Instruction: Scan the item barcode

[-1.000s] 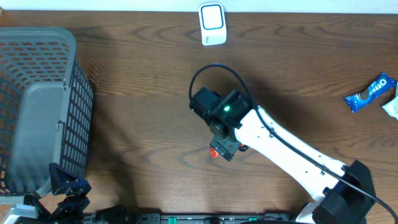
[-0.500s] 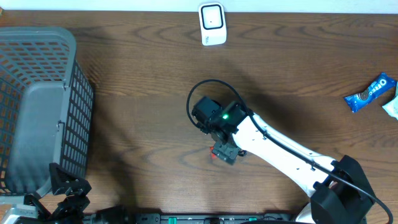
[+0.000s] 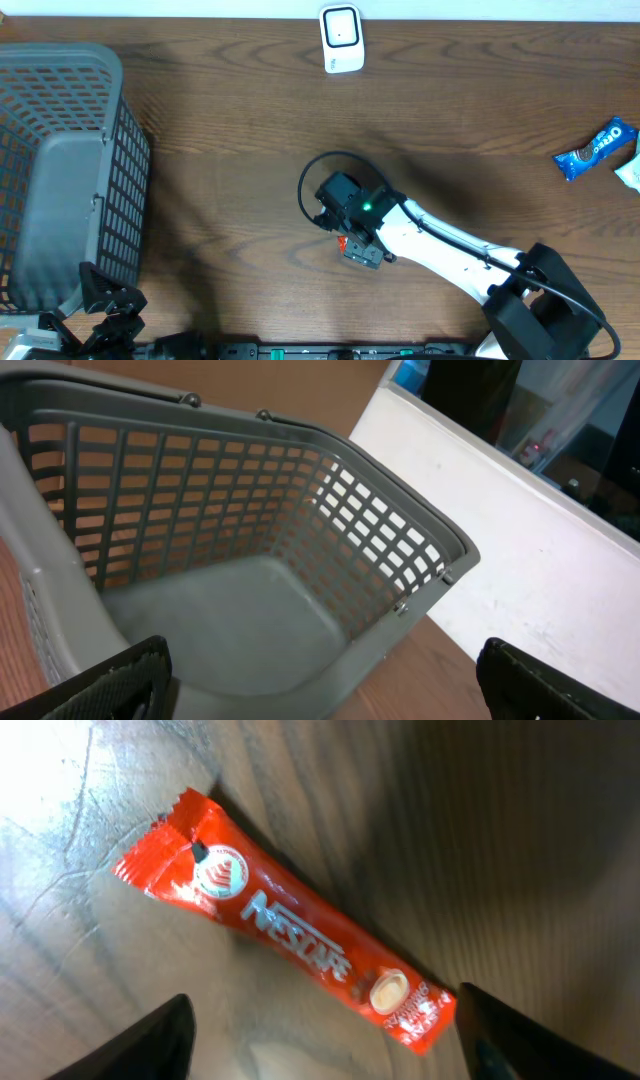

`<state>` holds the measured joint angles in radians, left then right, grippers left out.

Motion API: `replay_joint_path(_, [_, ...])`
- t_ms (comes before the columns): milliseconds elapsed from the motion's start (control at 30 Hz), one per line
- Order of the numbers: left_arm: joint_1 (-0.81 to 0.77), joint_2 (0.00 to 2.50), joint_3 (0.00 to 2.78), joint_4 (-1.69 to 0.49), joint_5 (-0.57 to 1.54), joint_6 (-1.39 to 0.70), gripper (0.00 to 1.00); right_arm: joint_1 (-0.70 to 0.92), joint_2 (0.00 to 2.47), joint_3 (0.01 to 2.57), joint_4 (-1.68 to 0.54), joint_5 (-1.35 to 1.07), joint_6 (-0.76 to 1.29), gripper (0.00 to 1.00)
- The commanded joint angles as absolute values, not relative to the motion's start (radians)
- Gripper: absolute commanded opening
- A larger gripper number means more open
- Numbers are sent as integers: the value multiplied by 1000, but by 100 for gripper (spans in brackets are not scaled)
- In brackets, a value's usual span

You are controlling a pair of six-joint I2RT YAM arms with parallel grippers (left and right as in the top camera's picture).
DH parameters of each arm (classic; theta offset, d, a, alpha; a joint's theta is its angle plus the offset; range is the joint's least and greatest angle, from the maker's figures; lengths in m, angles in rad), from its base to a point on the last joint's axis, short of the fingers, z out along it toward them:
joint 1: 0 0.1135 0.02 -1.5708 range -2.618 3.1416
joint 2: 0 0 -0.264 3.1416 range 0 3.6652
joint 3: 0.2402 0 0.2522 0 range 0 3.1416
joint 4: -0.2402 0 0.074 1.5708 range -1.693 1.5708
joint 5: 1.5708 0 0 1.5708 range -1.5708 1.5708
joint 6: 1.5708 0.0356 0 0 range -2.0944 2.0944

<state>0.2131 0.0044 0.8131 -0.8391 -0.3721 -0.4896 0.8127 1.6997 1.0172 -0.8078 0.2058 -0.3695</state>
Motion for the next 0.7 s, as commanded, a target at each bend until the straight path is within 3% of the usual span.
replay_joint_path(0, [210,4,815,-838,-379,-472,98,801,1701,973,-759,204,-448,75])
replay_joint_path(233, [210,4,815,-838,-378,-472,98,800,1702,881,-621,196,-469,67])
replay_joint_path(300, [210,4,815,-838,-378,-472,98,799,1702,869,-601,196,-474,61])
replay_joint_path(367, [210,4,815,-838,-378,-472,98,795,1702,868,-584,191,-474,37])
replay_joint_path(400, [210,4,815,-838,-378,-472,98,793,1702,868,-577,187,-473,15])
replay_joint_path(433, [210,4,815,-838,-378,-472,98,791,1702,868,-568,181,-472,4])
replay_joint_path(667, [210,4,815,-838,-378,-472,98,791,1701,870,-561,121,-438,1])
